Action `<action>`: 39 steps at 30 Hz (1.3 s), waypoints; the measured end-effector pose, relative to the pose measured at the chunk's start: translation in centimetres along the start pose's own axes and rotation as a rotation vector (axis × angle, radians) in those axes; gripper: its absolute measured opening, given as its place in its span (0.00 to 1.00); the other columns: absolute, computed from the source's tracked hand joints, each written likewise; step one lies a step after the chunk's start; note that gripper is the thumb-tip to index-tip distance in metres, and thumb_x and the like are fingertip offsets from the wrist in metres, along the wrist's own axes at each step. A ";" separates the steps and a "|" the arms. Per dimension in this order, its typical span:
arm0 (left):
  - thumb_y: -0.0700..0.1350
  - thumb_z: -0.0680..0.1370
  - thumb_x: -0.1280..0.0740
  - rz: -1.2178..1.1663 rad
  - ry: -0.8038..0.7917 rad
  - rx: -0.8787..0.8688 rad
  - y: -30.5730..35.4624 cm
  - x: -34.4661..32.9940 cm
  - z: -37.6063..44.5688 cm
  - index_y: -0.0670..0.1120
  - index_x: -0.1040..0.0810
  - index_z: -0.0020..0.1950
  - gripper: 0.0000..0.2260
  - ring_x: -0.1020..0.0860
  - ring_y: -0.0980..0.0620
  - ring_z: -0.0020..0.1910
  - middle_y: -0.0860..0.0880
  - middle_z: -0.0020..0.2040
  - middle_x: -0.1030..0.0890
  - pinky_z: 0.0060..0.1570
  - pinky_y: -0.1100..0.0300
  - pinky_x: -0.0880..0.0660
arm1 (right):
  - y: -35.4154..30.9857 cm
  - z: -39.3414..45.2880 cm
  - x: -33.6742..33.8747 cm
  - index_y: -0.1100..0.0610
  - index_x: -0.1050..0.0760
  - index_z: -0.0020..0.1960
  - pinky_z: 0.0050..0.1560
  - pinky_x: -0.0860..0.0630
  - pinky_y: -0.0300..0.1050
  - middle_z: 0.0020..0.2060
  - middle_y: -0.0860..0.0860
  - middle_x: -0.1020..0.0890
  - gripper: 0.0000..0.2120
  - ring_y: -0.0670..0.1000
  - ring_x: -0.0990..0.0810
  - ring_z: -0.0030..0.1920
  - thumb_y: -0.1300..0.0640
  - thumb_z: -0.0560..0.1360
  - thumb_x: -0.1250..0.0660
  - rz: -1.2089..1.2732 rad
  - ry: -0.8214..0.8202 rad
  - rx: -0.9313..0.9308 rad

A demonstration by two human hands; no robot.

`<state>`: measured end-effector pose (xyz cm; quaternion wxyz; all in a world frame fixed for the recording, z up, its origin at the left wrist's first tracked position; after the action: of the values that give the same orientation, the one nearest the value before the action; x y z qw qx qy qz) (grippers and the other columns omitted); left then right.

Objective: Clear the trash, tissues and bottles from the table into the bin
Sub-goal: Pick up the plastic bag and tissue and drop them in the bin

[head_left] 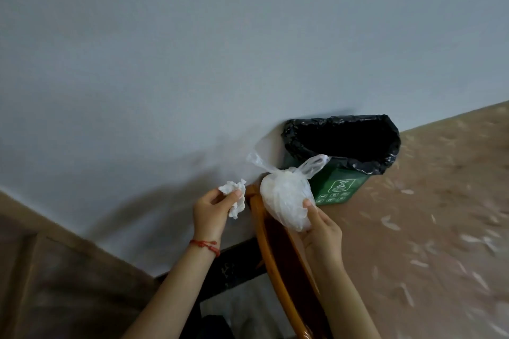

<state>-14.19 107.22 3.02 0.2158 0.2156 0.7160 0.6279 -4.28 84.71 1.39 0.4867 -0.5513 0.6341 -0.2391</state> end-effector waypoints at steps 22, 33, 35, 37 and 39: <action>0.46 0.67 0.26 0.095 -0.456 0.025 0.4 -11.8 2.2 0.50 0.20 0.30 0.07 0.21 0.62 0.29 0.57 0.25 0.19 0.29 0.72 0.26 | -6.9 -3.4 5.3 0.59 0.17 0.40 0.34 0.19 0.42 0.39 0.53 0.14 0.13 0.52 0.15 0.41 0.52 0.59 0.26 0.225 0.302 0.269; 0.42 0.68 0.27 0.078 -0.446 0.019 1.3 -13.4 2.7 0.51 0.21 0.27 0.11 0.22 0.63 0.27 0.56 0.24 0.19 0.29 0.73 0.26 | -14.8 2.1 3.9 0.57 0.17 0.34 0.35 0.19 0.39 0.31 0.49 0.15 0.05 0.49 0.17 0.35 0.59 0.69 0.27 0.218 0.365 0.366; 0.42 0.69 0.27 0.077 -0.455 0.014 1.6 -13.6 2.7 0.50 0.20 0.28 0.10 0.22 0.63 0.28 0.56 0.24 0.19 0.30 0.73 0.26 | -15.3 3.2 3.8 0.56 0.17 0.35 0.37 0.19 0.40 0.34 0.51 0.16 0.04 0.50 0.17 0.36 0.58 0.68 0.26 0.194 0.405 0.346; 0.42 0.69 0.27 0.064 -0.451 0.014 1.8 -13.6 2.7 0.49 0.20 0.28 0.09 0.22 0.62 0.27 0.55 0.24 0.19 0.29 0.73 0.26 | -15.3 4.4 3.6 0.55 0.18 0.33 0.36 0.19 0.40 0.33 0.49 0.16 0.05 0.48 0.16 0.36 0.58 0.68 0.26 0.161 0.418 0.325; 0.41 0.69 0.28 0.063 -0.448 0.023 1.9 -13.7 2.7 0.49 0.20 0.30 0.08 0.22 0.62 0.27 0.55 0.24 0.19 0.28 0.72 0.26 | -15.4 5.3 3.3 0.54 0.18 0.33 0.36 0.19 0.39 0.28 0.46 0.16 0.05 0.46 0.16 0.34 0.58 0.68 0.26 0.125 0.416 0.325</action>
<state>-1.40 101.68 5.12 0.3472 0.3746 0.6503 0.5624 7.83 78.60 10.98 0.4419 -0.3647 0.7066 -0.4152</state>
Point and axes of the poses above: each hand's wrist, its own z-axis towards the middle knuckle, its own x-axis out of the back of the hand, y = z × x, the point moved 9 cm from there along z, towards the middle knuckle
